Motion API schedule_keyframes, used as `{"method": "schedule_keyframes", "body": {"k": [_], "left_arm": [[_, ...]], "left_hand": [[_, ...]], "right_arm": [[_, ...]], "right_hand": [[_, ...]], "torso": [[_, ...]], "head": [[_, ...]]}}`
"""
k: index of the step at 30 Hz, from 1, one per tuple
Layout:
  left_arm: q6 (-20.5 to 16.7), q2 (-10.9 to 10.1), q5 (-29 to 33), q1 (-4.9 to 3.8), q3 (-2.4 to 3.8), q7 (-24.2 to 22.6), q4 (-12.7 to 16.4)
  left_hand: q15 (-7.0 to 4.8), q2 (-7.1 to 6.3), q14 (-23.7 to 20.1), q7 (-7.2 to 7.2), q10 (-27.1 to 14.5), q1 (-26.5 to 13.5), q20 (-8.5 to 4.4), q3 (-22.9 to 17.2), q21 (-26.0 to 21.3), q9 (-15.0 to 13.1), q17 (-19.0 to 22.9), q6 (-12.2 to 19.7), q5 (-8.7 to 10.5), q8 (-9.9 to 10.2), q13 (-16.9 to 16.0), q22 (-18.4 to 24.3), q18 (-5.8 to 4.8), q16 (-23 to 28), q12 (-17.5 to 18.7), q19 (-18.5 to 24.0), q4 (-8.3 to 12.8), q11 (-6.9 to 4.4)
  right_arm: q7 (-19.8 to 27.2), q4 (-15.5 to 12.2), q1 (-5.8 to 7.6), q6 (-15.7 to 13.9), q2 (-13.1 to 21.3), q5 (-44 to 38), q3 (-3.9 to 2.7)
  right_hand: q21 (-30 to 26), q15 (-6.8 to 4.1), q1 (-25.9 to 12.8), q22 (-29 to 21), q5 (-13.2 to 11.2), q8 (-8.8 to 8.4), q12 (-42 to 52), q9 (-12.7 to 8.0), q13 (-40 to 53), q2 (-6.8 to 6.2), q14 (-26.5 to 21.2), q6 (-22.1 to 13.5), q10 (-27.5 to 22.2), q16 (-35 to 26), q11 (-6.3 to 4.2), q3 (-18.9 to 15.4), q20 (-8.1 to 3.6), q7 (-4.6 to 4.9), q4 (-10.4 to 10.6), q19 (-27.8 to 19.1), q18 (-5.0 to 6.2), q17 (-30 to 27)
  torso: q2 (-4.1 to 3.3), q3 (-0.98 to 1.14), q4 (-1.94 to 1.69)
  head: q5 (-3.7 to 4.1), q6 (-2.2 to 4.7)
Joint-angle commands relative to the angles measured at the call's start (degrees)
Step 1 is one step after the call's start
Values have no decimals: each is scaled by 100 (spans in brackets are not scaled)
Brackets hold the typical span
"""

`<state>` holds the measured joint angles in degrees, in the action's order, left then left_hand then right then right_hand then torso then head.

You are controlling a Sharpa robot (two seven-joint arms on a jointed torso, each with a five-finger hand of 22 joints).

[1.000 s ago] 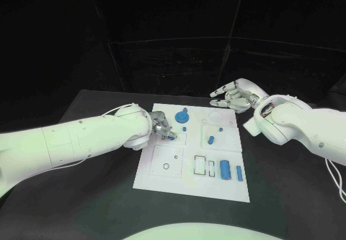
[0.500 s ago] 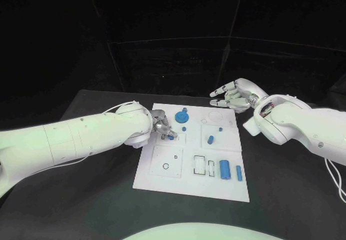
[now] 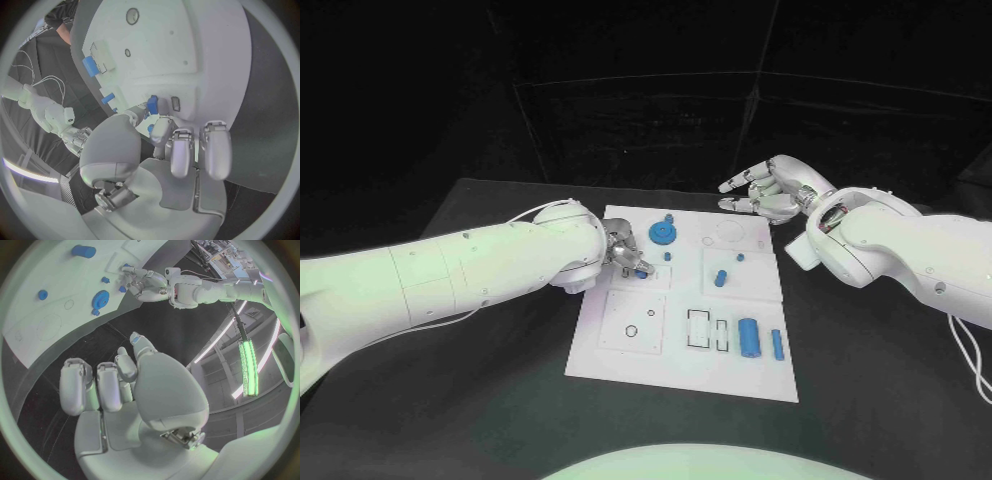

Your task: Assemble the parts on the task board

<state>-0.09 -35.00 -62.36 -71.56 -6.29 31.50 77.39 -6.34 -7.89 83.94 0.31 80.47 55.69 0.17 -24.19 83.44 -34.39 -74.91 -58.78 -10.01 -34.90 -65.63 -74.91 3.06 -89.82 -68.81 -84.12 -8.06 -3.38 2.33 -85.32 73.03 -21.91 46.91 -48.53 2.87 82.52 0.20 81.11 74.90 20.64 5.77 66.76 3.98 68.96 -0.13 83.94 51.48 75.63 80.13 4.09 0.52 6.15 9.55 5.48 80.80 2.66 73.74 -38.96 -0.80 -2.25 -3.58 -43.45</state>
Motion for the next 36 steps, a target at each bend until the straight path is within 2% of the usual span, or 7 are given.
{"method": "schedule_keyframes", "body": {"k": [1,7,16,36], "left_arm": [[110,15,-15,-11,3,76,-15],[53,32,-15,-12,3,78,-33],[35,54,-15,-13,4,89,-37],[45,67,-15,-24,9,129,18]], "left_hand": [[-24,4,606,0,45,-58,-41,66,32,12,-1509,-27,38,-25,-5,-548,-94,-18,-27,-284,-14,-11],[-25,71,606,-2,65,-119,-41,248,46,31,-1509,-56,41,-25,-33,-573,-99,-18,-45,-291,-129,-13],[-33,126,606,-17,93,-231,-48,784,68,68,-1509,-91,52,-19,-73,-617,-106,-18,-62,-302,-373,-24],[-37,161,606,-23,104,-187,-53,978,76,81,-1509,-102,50,-20,-90,-633,-109,-18,-69,-306,-428,-29]], "right_arm": [[16,-5,12,28,-7,1,-4],[20,1,12,29,-12,1,-4],[27,14,12,35,-18,1,-4],[32,46,12,53,-34,1,-4]], "right_hand": [[-33,-35,-49,213,17,14,-20,-2,-7,13,260,8,-37,-20,13,20,4,-5,6,-50,62,-8],[-33,-35,-49,213,17,14,-20,-2,-7,13,260,8,-37,-20,13,20,4,-5,6,-50,62,-8],[-39,-35,-57,204,17,15,-22,-2,-10,10,259,7,-39,-25,14,22,4,-5,9,-57,64,-13],[-53,-34,-70,181,17,15,-25,-2,-15,10,254,7,-41,-39,15,22,4,-4,17,-73,70,-35]], "torso": [[1,1,-4],[3,-2,-1],[3,-2,0],[10,-1,-9]], "head": [[1,0],[2,-8],[9,-11],[31,-31]]}}
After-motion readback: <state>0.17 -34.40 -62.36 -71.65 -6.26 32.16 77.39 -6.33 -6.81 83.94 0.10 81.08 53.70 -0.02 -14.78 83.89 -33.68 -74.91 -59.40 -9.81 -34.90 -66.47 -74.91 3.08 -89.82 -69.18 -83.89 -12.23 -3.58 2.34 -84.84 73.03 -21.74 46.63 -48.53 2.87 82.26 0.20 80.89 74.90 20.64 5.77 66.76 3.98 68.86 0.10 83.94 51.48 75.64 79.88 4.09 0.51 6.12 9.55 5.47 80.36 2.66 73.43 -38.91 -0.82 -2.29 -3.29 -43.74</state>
